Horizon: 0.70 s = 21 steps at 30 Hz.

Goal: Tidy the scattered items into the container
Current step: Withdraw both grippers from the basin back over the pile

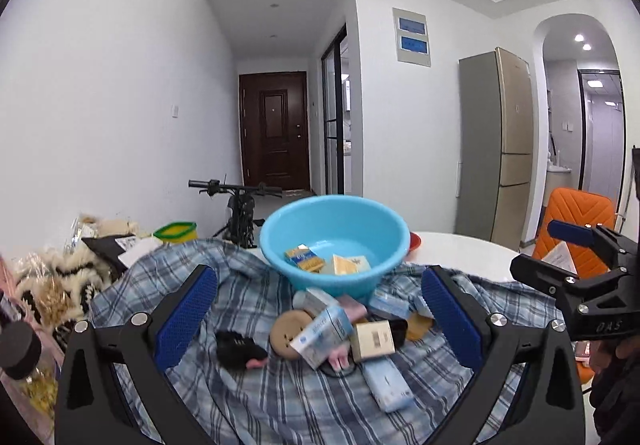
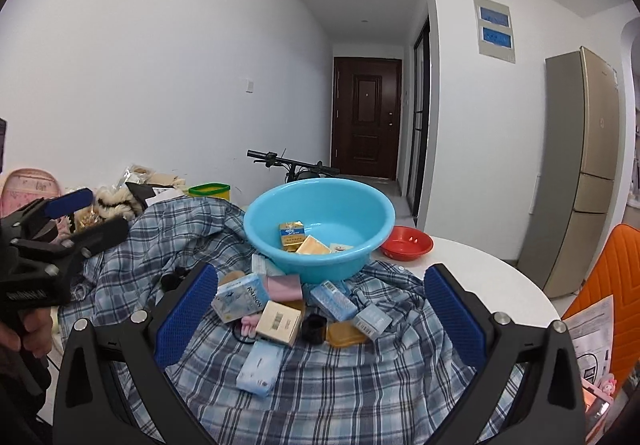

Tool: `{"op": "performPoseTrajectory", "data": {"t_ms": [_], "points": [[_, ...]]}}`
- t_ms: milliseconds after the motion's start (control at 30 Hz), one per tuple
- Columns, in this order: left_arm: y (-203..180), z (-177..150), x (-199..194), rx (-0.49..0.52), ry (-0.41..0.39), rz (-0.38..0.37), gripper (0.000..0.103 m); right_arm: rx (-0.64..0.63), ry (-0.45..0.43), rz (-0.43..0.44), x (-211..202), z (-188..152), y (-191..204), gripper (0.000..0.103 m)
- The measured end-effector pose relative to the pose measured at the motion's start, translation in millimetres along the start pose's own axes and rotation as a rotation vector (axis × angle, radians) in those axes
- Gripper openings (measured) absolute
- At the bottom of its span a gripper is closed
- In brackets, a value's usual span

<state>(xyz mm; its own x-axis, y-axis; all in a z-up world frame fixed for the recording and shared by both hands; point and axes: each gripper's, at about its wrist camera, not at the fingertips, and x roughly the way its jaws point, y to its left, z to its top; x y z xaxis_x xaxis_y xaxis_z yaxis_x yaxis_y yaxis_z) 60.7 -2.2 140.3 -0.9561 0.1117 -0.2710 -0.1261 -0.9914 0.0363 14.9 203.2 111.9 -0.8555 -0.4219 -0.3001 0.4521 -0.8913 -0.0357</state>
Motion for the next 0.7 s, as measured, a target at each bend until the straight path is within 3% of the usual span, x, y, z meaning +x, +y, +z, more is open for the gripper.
{"op": "performPoseTrajectory", "data": {"t_ms": [67, 200, 367, 567, 700], "points": [[-2.5, -4.6, 3.1, 0.010, 0.025, 0.009, 0.103, 0.015, 0.003, 0.011, 0.9, -1.2, 0.3, 0.103], [-4.1, -7.9, 2.9, -0.013, 0.038, -0.067, 0.103, 0.028, 0.005, 0.007, 3.8, -2.5, -0.9, 0.103], [-9.7, -15.3, -0.4, -0.005, 0.024, -0.036, 0.103, 0.024, 0.025, -0.004, 9.6, -14.0, -0.1, 0.103], [-21.0, -45.2, 16.2, 0.036, 0.119, -0.066, 0.103, 0.062, 0.109, 0.013, 21.0, -39.4, -3.5, 0.103], [-21.4, -71.7, 31.6, 0.003, 0.193, -0.085, 0.103, 0.093, 0.178, 0.011, 30.2, -60.7, -6.6, 0.103]]}}
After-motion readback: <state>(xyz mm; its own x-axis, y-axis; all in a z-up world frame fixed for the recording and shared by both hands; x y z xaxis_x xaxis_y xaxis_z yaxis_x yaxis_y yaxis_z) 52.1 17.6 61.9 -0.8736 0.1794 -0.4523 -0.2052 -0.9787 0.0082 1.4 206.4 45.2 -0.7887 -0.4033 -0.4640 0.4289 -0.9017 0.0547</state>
